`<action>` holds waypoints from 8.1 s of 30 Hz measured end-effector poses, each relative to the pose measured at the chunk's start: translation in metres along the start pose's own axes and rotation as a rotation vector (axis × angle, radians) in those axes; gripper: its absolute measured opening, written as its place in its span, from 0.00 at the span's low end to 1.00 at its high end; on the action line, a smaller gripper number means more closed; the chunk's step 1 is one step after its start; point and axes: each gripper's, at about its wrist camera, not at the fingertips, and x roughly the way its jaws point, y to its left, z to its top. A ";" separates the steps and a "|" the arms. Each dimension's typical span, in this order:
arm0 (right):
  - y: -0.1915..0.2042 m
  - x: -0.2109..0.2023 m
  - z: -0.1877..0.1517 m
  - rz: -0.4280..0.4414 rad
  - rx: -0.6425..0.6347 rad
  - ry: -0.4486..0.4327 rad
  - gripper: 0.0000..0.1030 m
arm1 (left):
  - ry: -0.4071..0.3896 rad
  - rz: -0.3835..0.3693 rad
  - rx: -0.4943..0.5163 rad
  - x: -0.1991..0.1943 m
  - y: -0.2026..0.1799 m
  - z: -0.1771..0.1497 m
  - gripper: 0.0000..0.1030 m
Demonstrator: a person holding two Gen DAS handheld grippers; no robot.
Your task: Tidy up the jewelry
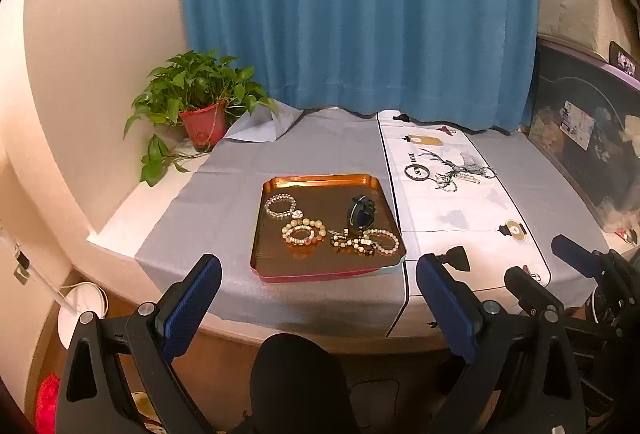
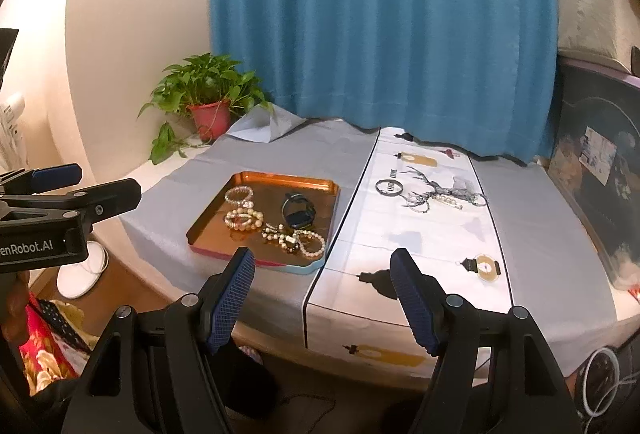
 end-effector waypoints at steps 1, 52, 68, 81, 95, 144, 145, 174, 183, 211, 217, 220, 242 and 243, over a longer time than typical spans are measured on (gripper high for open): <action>-0.001 0.000 0.000 0.001 0.002 0.001 0.69 | 0.003 0.000 0.001 0.000 -0.001 0.000 0.94; -0.399 0.349 0.035 -0.208 0.349 0.296 0.69 | 0.454 -0.136 -0.011 0.413 -0.229 0.097 0.84; -0.378 0.416 0.050 -0.224 0.100 0.326 0.09 | 0.475 -0.218 0.063 0.435 -0.254 0.090 0.01; -0.332 0.293 0.018 -0.125 0.222 0.254 0.07 | 0.389 -0.337 0.036 0.332 -0.220 0.084 0.01; -0.222 0.157 0.028 -0.067 0.150 0.162 0.07 | 0.252 -0.299 -0.014 0.196 -0.127 0.086 0.01; 0.023 0.145 0.008 0.188 -0.109 0.253 0.07 | 0.203 -0.175 -0.165 0.135 0.058 0.016 0.01; 0.026 0.148 0.010 0.190 -0.111 0.250 0.07 | 0.202 -0.174 -0.165 0.138 0.059 0.018 0.01; 0.064 0.275 0.054 0.239 -0.121 0.243 0.07 | 0.262 -0.163 -0.123 0.271 0.067 0.062 0.01; 0.064 0.316 0.041 0.219 -0.144 0.350 0.50 | 0.363 -0.104 -0.089 0.315 0.063 0.049 0.66; 0.032 0.102 0.004 -0.001 -0.106 0.128 0.81 | 0.131 0.093 0.023 0.101 0.017 -0.008 0.90; 0.030 0.070 -0.004 -0.005 -0.080 0.093 0.82 | 0.118 0.110 0.027 0.074 0.017 -0.023 0.90; 0.032 0.060 -0.008 0.005 -0.078 0.084 0.81 | 0.118 0.116 0.024 0.064 0.018 -0.030 0.90; 0.026 0.024 -0.014 0.013 -0.058 0.031 0.82 | 0.037 0.132 0.072 0.019 -0.005 -0.032 0.90; 0.025 0.023 -0.014 0.014 -0.055 0.030 0.82 | 0.035 0.133 0.076 0.019 -0.007 -0.031 0.90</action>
